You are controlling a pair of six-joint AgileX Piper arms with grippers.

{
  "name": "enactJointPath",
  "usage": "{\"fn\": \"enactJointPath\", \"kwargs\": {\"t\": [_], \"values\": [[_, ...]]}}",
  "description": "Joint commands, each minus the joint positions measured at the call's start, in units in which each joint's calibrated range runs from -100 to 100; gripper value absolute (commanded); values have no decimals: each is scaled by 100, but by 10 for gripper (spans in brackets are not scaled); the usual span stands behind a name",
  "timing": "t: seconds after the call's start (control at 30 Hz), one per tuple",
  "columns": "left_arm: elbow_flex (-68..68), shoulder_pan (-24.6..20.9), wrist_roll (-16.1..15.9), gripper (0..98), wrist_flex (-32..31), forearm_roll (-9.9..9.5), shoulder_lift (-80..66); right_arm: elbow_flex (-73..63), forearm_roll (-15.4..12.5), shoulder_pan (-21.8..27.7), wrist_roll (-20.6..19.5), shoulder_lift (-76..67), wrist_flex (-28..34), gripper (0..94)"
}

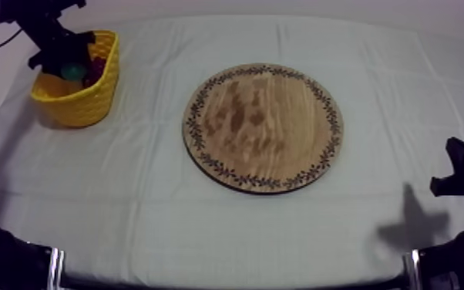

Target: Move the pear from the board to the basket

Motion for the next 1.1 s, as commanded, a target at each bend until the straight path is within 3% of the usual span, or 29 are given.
{"fn": "enactJointPath", "kwargs": {"t": [0.0,0.13,0.3,0.47,0.6,0.73,0.97,1.07], "values": [[-63,15,5,431,-6,-10,13,0,2,-1,-3,-1,1,3],[-68,34,0,693,-33,-26,-107,0,2,-1,-3,-4,1,3],[103,78,24,890,-177,-91,-430,0,2,-1,-3,-5,1,3],[327,211,253,947,-433,-365,-802,0,2,-1,-3,-5,1,3],[554,235,200,944,-606,-360,-1053,0,2,-1,-2,-5,1,3],[947,259,154,838,-878,-346,-1378,0,2,-1,-3,-5,1,3],[1919,336,104,285,-1524,-318,-2166,0,2,-1,-3,-5,1,3],[2308,350,73,152,-1731,-314,-2514,0,2,-1,-3,-5,1,3]]}}
